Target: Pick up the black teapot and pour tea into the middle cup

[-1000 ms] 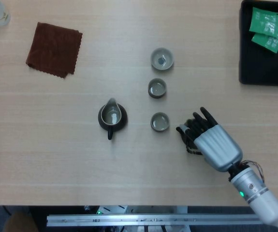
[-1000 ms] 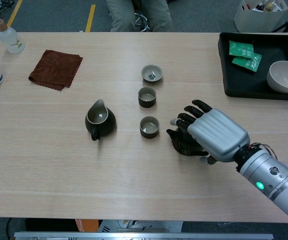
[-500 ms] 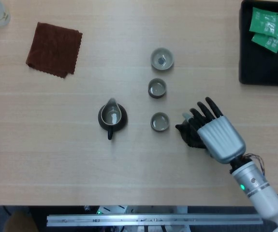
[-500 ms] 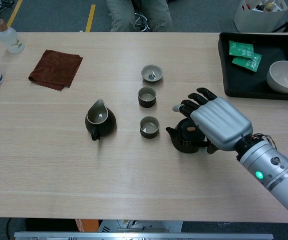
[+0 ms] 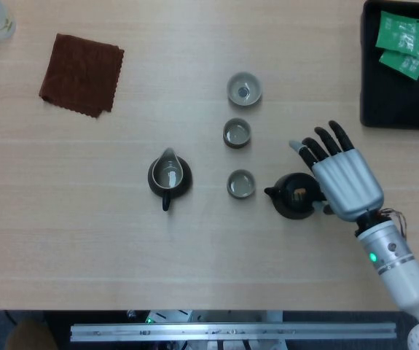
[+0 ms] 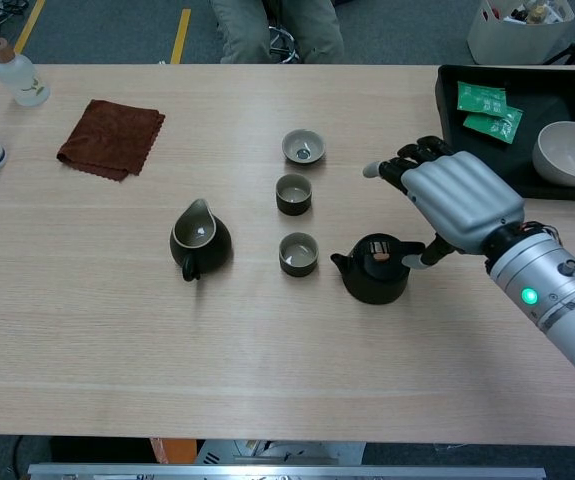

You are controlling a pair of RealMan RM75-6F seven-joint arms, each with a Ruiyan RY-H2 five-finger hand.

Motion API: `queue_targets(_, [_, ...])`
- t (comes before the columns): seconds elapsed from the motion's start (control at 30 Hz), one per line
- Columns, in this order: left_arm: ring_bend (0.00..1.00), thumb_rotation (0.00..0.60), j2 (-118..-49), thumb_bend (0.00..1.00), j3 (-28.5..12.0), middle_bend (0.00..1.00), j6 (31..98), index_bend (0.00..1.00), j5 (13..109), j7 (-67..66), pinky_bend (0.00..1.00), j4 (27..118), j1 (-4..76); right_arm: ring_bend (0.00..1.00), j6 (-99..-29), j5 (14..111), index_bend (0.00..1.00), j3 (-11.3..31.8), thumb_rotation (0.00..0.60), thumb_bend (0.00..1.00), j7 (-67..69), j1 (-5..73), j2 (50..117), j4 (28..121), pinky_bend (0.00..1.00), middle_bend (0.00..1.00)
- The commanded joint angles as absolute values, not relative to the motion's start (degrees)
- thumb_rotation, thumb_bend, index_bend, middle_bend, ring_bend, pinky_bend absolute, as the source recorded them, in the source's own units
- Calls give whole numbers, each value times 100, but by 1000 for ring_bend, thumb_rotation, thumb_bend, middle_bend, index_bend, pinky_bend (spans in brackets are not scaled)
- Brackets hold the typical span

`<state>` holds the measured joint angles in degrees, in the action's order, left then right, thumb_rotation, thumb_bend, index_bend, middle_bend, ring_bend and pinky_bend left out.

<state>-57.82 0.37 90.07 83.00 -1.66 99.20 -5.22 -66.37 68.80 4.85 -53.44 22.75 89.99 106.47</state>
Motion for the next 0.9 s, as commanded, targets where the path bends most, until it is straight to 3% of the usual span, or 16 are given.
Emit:
queue_targets(0.03, [93, 600, -5780, 358, 37, 106, 9011, 179, 8298, -153, 122, 9913, -529, 139, -6560, 6600, 193, 554, 600, 8, -5287, 2376, 8987, 10656, 64, 268])
queue_targets(0.53, [93, 600, -5733, 358, 49, 106, 9000, 179, 8278, -120, 122, 9917, -563, 338, -6402, 5889, 376, 575, 600, 314, -4908, 2733, 9066, 10486, 95, 440])
queue_targets(0.9, [93, 600, -5675, 358, 67, 106, 8972, 179, 8225, -123, 122, 9958, -595, 342, -6451, 5413, 380, 627, 600, 328, -4813, 2947, 9163, 10186, 95, 443])
